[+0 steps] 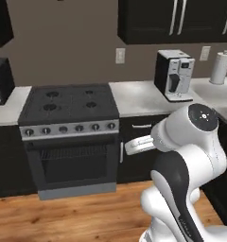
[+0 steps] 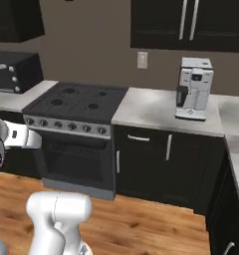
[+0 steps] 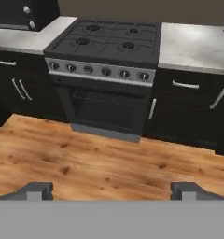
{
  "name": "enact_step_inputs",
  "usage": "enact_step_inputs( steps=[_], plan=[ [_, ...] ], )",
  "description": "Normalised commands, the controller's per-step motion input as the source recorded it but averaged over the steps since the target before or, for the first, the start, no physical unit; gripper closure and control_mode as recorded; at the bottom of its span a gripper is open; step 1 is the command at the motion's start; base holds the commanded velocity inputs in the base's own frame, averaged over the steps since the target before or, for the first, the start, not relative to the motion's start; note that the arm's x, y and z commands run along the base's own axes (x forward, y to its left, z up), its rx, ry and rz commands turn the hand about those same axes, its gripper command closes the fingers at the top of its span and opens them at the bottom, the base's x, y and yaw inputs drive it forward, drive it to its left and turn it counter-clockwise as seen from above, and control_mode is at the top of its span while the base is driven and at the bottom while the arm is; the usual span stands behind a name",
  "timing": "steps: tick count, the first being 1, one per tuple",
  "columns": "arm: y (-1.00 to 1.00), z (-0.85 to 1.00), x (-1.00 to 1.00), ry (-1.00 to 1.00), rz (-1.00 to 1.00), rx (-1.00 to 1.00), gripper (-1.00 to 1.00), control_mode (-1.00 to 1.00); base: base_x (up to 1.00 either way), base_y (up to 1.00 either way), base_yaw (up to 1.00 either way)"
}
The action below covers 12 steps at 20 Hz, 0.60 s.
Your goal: Place the pitcher and cup on the dining counter for serving.
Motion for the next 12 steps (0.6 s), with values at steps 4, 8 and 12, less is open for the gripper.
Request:
enact_step_inputs(
  steps=[4,8,12],
  plan=[
    [0.00,0.00,0.00,0.00,0.00,0.00,-1.00,1.00,0.01,-0.50,-0.71],
    [0.00,0.00,0.00,0.00,0.00,0.00,-1.00,1.00,0.11,-0.60,-0.69],
    [0.00,0.00,0.00,0.00,0.00,0.00,-1.00,1.00,0.16,-0.49,-0.70]
  ],
)
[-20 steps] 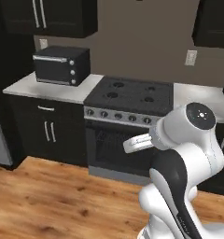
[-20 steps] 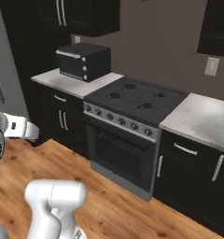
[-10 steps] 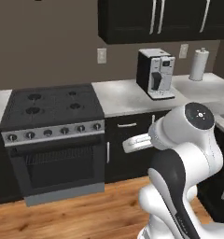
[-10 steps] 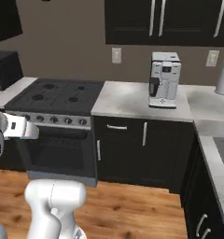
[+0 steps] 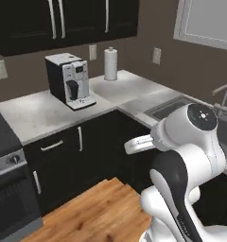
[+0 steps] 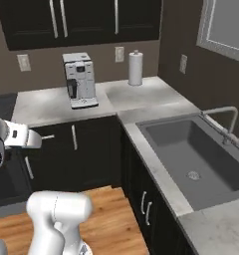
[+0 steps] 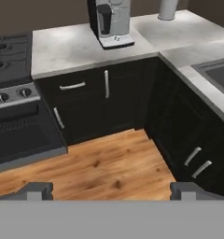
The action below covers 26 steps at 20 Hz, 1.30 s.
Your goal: Place the pitcher and cup on the dining counter for serving.
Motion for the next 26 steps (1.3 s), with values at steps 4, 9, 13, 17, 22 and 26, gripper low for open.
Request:
enact_step_inputs(
  steps=[4,9,13,17,22,26],
  plan=[
    [0.00,0.00,0.00,0.00,0.00,0.00,-1.00,1.00,0.03,-0.22,-0.80],
    [0.00,0.00,0.00,0.00,0.00,0.00,-1.00,1.00,0.00,-0.02,-0.87],
    [0.00,0.00,0.00,0.00,0.00,0.00,-1.00,1.00,0.00,0.00,-0.89],
    [0.00,0.00,0.00,0.00,0.00,0.00,-1.00,1.00,0.00,-0.24,-0.84],
    [0.00,0.00,0.00,0.00,0.00,0.00,-1.00,1.00,0.03,-0.80,-0.63],
    [0.00,0.00,0.00,0.00,0.00,0.00,-1.00,1.00,0.19,-0.99,-0.39]
  ],
)
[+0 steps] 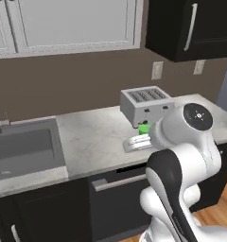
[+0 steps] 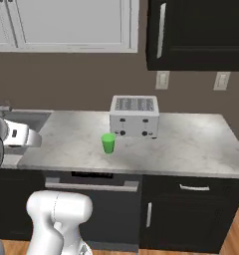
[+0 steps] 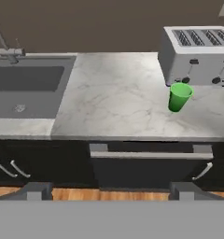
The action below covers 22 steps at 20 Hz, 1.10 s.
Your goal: Place the pitcher and cup on the dining counter for serving.
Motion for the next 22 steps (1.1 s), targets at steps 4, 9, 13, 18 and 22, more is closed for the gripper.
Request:
enact_step_inputs(
  steps=[4,9,13,18,22],
  plan=[
    [0.00,0.00,0.00,0.00,0.00,0.00,-1.00,1.00,0.24,-0.97,-0.19],
    [0.00,0.00,0.00,0.00,0.00,0.00,-1.00,1.00,0.27,-0.51,-0.04],
    [0.00,0.00,0.00,0.00,0.00,0.00,-1.00,1.00,0.31,-0.13,0.05],
    [0.00,0.00,0.00,0.00,0.00,0.00,-1.00,1.00,0.33,-0.01,0.19],
    [0.00,0.00,0.00,0.00,0.00,0.00,-1.00,1.00,0.39,0.00,0.15]
  ],
)
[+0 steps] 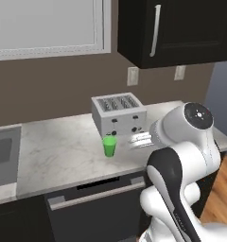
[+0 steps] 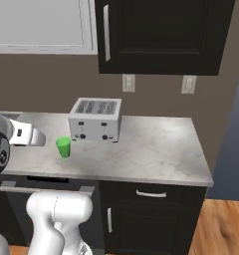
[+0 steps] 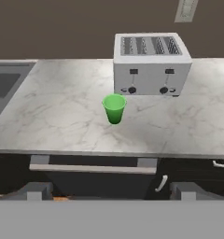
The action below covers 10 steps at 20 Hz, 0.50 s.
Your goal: Place the pitcher and cup on the dining counter for serving.
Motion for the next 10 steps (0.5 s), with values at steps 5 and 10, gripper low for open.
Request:
enact_step_inputs(
  steps=[5,10],
  plan=[
    [0.00,0.00,0.00,0.00,0.00,0.00,-1.00,1.00,0.44,0.00,0.06],
    [0.00,0.00,0.00,0.00,0.00,0.00,-1.00,1.00,0.34,0.00,0.00]
  ],
)
